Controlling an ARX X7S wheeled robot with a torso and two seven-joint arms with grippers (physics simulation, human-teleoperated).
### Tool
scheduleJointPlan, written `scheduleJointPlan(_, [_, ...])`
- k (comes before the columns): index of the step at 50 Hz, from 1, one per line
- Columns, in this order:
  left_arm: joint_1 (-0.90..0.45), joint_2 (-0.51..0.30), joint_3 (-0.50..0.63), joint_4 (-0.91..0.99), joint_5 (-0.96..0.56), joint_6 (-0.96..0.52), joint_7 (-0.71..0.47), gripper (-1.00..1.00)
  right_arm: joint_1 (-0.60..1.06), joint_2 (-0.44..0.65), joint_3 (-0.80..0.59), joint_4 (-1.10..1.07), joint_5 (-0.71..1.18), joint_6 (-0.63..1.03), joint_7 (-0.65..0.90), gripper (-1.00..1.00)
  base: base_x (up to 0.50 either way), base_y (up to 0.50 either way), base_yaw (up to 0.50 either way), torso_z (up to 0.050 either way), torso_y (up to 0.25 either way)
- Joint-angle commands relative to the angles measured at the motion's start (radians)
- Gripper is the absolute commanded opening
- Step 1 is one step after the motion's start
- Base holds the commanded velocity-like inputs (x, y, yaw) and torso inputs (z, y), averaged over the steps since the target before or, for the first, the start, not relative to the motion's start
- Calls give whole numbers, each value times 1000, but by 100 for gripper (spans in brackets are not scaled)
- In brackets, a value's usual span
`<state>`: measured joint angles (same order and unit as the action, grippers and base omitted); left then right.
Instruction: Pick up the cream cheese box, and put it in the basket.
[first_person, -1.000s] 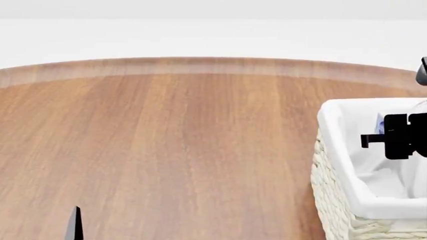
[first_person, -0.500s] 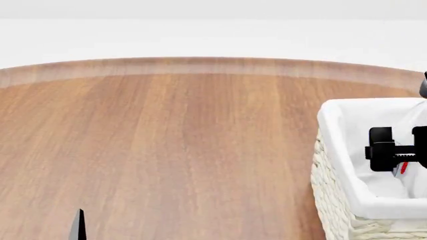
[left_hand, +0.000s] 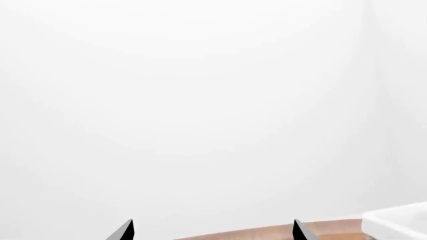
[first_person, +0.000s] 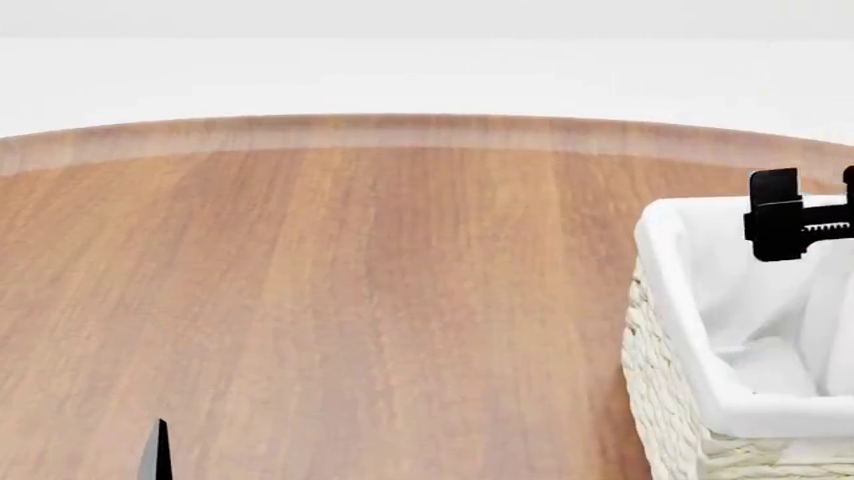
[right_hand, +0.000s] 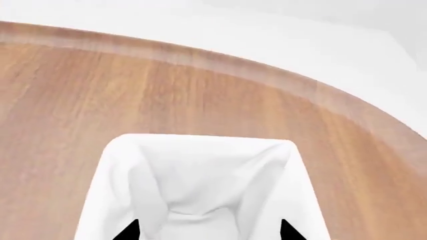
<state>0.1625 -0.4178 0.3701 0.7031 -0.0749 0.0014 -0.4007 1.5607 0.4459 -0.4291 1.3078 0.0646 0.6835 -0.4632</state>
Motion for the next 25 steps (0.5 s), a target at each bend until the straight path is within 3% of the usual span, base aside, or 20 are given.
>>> scheduleJointPlan(1, [0, -3, -1, 5, -4, -2, -4, 100, 107, -43, 3, -29, -33, -77, 20, 100, 0, 0, 0, 0, 0])
scheduleJointPlan(14, [-5, -4, 5, -9, -4, 7, -4, 100, -35, 10, 80, -629, 31, 178, 50, 100, 0, 0, 0, 0, 0])
scheduleJointPlan(25, [-8, -4, 9, -14, -5, 8, -6, 100, -289, -21, 291, -1074, 119, 209, 223, 100, 0, 0, 0, 0, 0])
